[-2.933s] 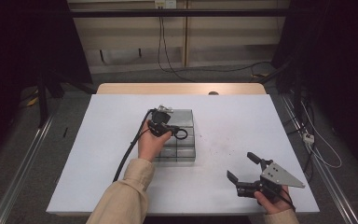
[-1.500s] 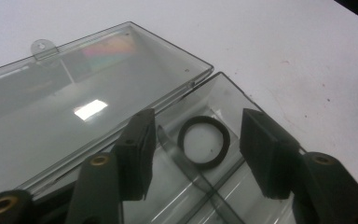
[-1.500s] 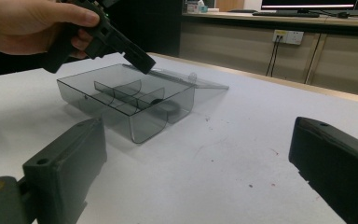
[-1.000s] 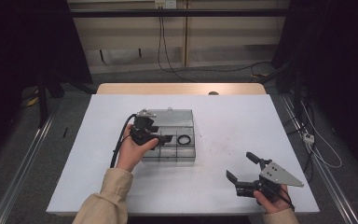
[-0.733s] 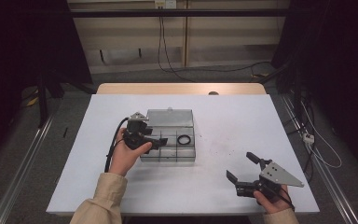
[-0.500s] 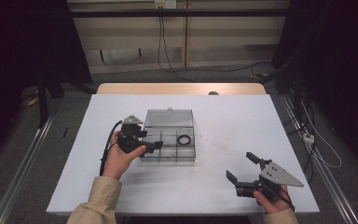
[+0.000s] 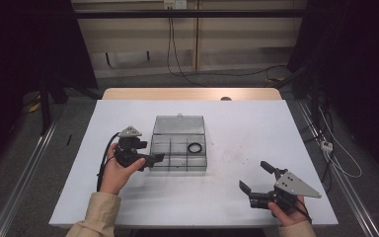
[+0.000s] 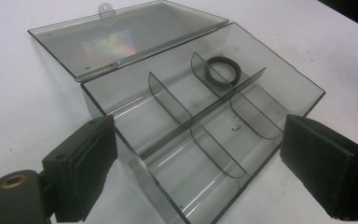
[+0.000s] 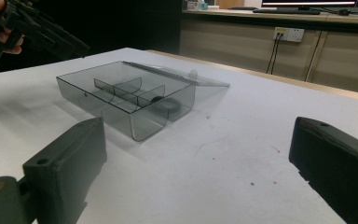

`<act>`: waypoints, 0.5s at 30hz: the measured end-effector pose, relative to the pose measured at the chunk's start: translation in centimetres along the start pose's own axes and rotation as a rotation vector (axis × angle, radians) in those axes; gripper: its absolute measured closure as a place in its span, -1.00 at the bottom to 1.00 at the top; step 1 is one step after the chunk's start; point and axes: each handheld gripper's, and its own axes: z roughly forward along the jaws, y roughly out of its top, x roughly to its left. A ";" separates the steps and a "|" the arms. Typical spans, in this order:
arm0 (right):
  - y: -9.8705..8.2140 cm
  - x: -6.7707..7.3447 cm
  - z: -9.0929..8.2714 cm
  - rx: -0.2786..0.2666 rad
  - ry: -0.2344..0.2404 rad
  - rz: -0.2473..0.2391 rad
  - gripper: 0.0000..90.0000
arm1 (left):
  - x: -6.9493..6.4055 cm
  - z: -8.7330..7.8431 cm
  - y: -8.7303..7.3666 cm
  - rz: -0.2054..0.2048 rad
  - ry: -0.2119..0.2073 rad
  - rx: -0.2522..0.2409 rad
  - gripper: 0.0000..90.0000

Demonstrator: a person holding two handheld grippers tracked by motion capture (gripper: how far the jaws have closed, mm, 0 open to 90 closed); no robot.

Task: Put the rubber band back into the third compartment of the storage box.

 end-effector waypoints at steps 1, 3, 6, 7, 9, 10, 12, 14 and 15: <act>0.0 0.0 0.0 0.000 0.001 0.001 -0.91 | 0.1 -0.1 -0.1 -0.002 -0.002 -0.001 -0.76; 0.0 0.0 0.0 0.000 0.000 -0.001 -0.91 | 0.2 -0.3 -0.3 -0.006 -0.002 -0.003 -0.77; 0.0 0.0 0.0 -0.001 0.000 -0.001 -0.91 | 0.4 -0.5 -0.5 -0.004 0.003 -0.004 -0.77; 0.0 0.0 0.0 -0.001 0.000 -0.001 -0.91 | 0.4 -0.5 -0.6 -0.008 0.006 -0.004 -0.77; 0.0 0.0 0.0 0.000 0.000 0.000 -0.91 | 0.5 -0.7 -0.8 -0.004 0.009 -0.006 -0.78; 0.0 0.0 0.0 0.001 0.000 0.001 -0.91 | 0.5 -0.8 -0.8 -0.001 0.008 -0.007 -0.78; 0.0 0.0 0.0 0.001 0.000 -0.001 -0.91 | 0.6 -0.9 -1.0 -0.002 0.007 -0.007 -0.78; 0.0 0.0 0.0 0.000 -0.001 0.000 -0.91 | 0.7 -1.1 -1.1 0.000 0.011 -0.009 -0.79; 0.0 0.0 0.0 0.000 -0.001 -0.001 -0.91 | 0.7 -1.2 -1.2 -0.001 0.017 -0.006 -0.79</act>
